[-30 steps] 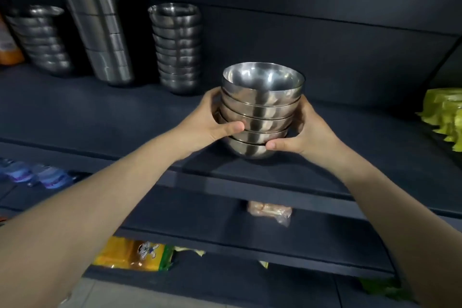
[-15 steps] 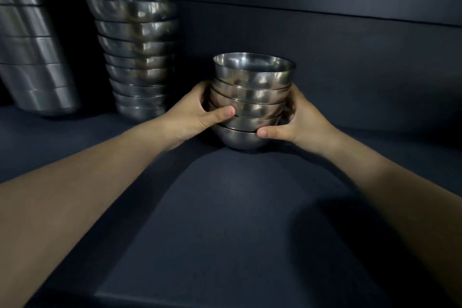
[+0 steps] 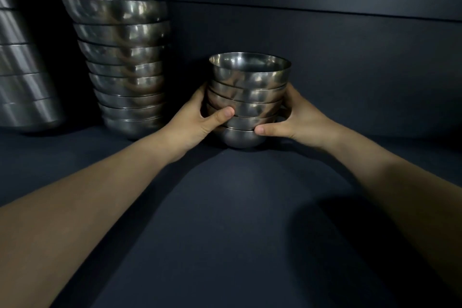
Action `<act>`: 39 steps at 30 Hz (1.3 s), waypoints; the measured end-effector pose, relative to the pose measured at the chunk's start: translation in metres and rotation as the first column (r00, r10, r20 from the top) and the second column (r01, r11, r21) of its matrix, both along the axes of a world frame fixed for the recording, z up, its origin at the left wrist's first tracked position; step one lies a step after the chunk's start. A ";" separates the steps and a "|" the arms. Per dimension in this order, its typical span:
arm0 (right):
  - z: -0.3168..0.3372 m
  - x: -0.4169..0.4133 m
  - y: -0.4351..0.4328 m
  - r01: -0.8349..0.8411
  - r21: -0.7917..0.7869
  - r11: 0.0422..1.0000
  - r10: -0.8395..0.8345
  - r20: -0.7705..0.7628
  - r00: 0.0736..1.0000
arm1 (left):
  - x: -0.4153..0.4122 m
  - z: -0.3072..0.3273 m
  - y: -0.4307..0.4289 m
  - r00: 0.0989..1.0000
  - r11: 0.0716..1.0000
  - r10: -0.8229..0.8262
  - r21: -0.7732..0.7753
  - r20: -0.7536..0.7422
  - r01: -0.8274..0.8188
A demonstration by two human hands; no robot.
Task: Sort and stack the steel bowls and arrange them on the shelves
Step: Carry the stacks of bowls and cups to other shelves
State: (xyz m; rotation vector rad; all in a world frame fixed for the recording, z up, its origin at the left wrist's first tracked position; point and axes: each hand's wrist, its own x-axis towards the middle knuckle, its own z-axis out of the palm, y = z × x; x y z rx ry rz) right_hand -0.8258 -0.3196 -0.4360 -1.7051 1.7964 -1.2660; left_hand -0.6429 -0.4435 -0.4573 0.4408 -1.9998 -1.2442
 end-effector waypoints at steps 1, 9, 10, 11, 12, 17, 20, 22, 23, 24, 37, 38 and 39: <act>0.000 0.001 0.001 0.004 0.015 1.000 -0.005 0.017 1.000 | 0.001 0.001 0.001 1.000 1.000 -0.004 -0.003 0.007 0.004; -0.002 0.019 0.035 0.125 0.161 0.979 -0.157 0.209 0.965 | 0.020 0.007 0.027 0.992 0.990 0.080 0.105 0.097 -0.091; -0.002 0.023 0.044 0.152 0.188 0.970 -0.192 0.222 0.956 | 0.026 0.008 0.034 0.986 0.985 0.110 0.121 0.123 -0.125; -0.003 0.027 0.053 0.183 0.209 0.961 -0.229 0.222 0.948 | 0.033 0.010 0.042 0.978 0.980 0.138 0.120 0.159 -0.158; -0.003 0.032 0.063 0.214 0.227 0.950 -0.263 0.212 0.941 | 0.040 0.012 0.050 0.970 0.977 0.158 0.111 0.184 -0.180; 0.006 0.070 0.113 0.306 0.237 0.922 -0.351 0.179 0.919 | 0.091 0.029 0.101 0.948 0.975 0.152 0.113 0.278 -0.190; 0.020 0.103 0.149 0.297 0.320 0.900 -0.355 0.141 0.924 | 0.126 0.045 0.143 0.920 0.980 0.163 0.049 0.356 -0.193; 0.036 0.126 0.177 0.268 0.408 0.873 -0.325 0.076 0.943 | 0.150 0.062 0.174 0.886 0.982 0.180 -0.034 0.427 -0.184; 0.046 0.138 0.192 0.250 0.447 0.859 -0.302 0.047 0.952 | 0.164 0.073 0.191 0.866 0.982 0.188 -0.073 0.463 -0.174; 0.058 0.151 0.208 0.233 0.482 0.845 -0.275 0.017 0.961 | 0.178 0.085 0.208 0.848 0.982 0.189 -0.107 0.496 -0.157; 0.264 0.336 0.368 0.257 0.400 0.880 -0.130 -0.318 0.939 | 0.372 0.260 0.364 0.746 0.892 0.351 -0.444 0.566 -0.083; 0.274 0.351 0.377 0.267 0.376 0.887 -0.135 -0.342 0.930 | 0.386 0.272 0.371 0.737 0.874 0.366 -0.482 0.568 -0.063; 0.283 0.367 0.386 0.277 0.354 0.893 -0.141 -0.365 0.920 | 0.400 0.283 0.378 0.732 0.857 0.377 -0.513 0.568 -0.043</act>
